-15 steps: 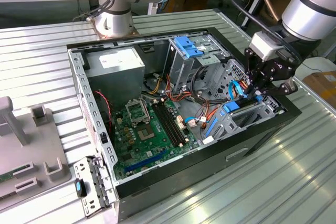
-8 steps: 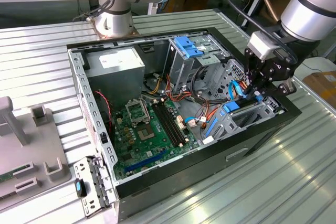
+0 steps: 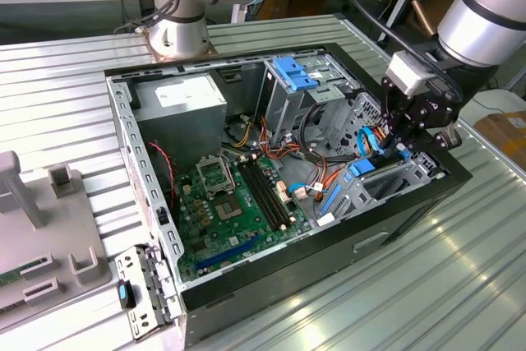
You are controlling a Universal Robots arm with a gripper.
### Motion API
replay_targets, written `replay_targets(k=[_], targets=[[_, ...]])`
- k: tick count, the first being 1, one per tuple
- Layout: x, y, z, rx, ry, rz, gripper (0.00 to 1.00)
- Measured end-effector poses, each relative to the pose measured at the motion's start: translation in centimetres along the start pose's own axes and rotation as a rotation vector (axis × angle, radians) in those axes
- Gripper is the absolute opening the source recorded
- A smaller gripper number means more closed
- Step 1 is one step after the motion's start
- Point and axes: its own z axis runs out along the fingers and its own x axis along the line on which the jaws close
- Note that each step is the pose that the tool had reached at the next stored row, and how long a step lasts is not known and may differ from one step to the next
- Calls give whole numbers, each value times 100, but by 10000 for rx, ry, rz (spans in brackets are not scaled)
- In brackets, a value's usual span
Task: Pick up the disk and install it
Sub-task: 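Insert the first disk wire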
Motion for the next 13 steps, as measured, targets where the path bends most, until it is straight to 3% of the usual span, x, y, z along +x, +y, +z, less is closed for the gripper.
replay_targets(k=[2,5,8,10,13], targets=[[1,6,0,64,2,-8,17],[1,27,-2,247,40,-17,17],[-6,69,-5,288,151,-27,17],[-17,81,-5,295,185,-30,17],[-106,88,-2,312,356,-45,17]])
